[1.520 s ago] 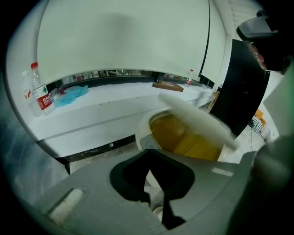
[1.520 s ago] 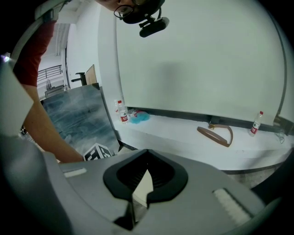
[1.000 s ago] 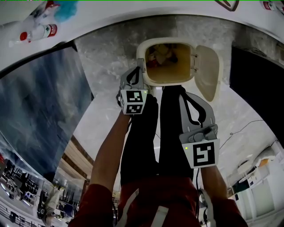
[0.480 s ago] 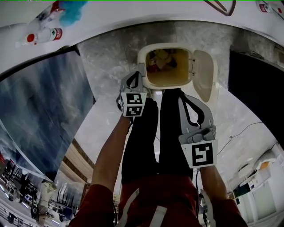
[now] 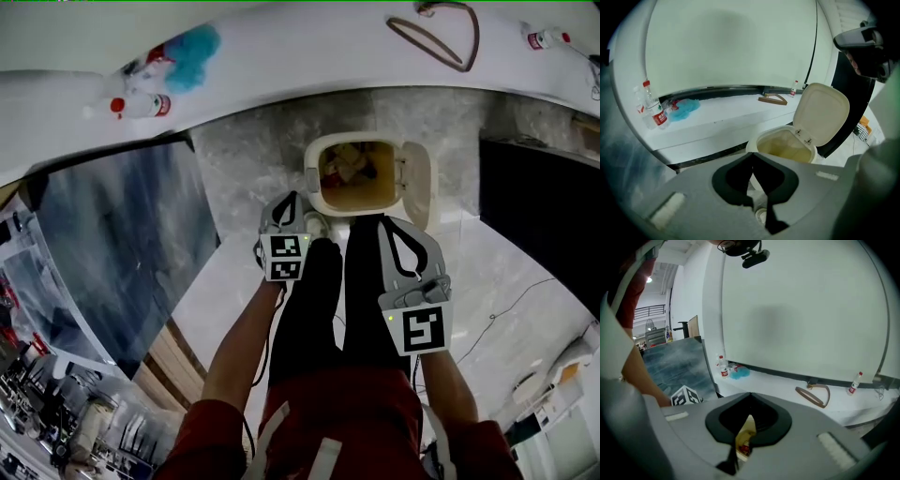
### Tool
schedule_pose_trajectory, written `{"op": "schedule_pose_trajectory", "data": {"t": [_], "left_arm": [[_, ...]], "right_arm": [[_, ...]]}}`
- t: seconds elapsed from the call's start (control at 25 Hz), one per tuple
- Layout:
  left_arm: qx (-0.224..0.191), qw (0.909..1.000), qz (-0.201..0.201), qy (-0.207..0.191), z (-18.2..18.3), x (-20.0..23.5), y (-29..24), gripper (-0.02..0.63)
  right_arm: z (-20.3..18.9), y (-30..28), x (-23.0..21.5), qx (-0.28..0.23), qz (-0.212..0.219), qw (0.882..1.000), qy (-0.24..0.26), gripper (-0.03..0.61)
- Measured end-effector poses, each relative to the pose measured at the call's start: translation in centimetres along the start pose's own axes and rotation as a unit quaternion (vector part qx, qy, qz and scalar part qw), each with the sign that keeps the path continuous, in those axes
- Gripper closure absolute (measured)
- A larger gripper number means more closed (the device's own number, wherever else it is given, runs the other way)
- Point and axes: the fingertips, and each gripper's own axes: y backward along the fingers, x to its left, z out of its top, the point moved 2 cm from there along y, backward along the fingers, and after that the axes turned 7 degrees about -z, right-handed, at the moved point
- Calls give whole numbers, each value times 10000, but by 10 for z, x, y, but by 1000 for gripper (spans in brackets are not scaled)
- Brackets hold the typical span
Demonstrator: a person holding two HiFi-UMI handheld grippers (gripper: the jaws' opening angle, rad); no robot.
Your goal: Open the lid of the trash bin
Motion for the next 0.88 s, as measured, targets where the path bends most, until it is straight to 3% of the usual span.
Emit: {"op": "schedule_pose_trajectory", "data": {"t": [0.44, 0.88], "left_arm": [[-1066, 9943, -36, 32, 82, -34, 95, 607], [-2074, 9772, 324, -310, 160, -38, 202, 609]], "right_arm": [[50, 34, -1, -269, -157, 9991, 275, 577], [90, 65, 0, -567, -297, 9959, 638, 578]]}}
